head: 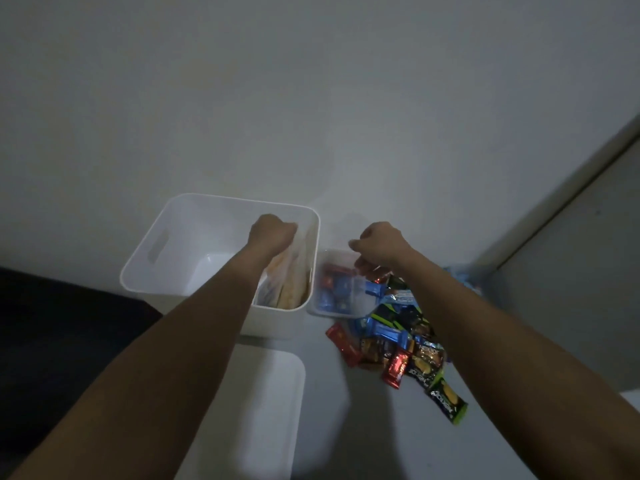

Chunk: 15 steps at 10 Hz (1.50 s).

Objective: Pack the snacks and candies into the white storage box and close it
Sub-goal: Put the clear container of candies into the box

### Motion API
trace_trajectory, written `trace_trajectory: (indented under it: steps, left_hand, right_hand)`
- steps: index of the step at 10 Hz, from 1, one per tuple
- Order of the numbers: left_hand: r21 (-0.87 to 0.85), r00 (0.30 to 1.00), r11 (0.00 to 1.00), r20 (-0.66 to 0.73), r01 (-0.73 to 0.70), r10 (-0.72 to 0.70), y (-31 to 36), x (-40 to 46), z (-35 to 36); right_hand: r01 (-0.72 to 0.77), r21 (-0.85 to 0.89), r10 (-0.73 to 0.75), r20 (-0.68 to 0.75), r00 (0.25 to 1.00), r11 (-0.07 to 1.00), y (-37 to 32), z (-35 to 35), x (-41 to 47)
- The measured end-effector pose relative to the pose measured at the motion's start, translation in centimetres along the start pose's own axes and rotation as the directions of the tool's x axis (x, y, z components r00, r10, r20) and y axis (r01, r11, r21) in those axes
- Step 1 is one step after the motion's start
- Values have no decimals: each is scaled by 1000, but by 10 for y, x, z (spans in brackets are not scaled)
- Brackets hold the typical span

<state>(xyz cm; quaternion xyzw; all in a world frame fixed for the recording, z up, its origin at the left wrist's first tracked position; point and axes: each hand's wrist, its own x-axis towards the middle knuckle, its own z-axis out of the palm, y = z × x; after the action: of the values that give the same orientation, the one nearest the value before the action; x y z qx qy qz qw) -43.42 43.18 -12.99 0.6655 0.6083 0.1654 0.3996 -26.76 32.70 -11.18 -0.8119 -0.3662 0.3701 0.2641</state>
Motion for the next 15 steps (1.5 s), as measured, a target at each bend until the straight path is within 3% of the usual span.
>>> trace_trajectory:
  steps: [1,2,3,5,6,8,10,12,13,15]
  left_hand:
    - [8,982,987,-99,-162,162,36,-15,10]
    - [-56,960,959,-52,-278,275,66,-31,34]
    - [-79,942,949,125,-304,312,85,-43,71]
    - [-36,892,959,359,-280,274,95,-64,161]
    - [1,862,970,458,-244,217,94,-74,203]
    - [61,806,979,579,-196,125,93,-88,279]
    - [53,814,996,580,-71,27,92,-90,335]
    - [-69,844,988,531,136,-79,91,-83,360]
    - [35,898,996,431,77,-84,90,-74,361]
    - [-117,887,982,455,151,-82,101,-83,314]
  right_hand:
    - [-48,4,48,-22,999,999,26,-27,-2]
    - [-89,-11,88,-50,995,996,56,-56,-5]
    - [-124,-39,119,-111,987,992,89,-83,-4]
    - [-251,-91,231,-185,955,964,162,-124,-5]
    - [-280,-206,232,-232,945,938,197,-136,-7]
    - [-332,-263,289,-189,938,906,250,-143,-9]
    - [-343,-348,305,-160,939,873,286,-126,-1]
    - [-433,-167,387,-252,887,886,306,-114,15]
    - [-457,-129,415,-260,872,880,299,-120,14]
    - [-441,-6,408,-364,837,898,273,-130,12]
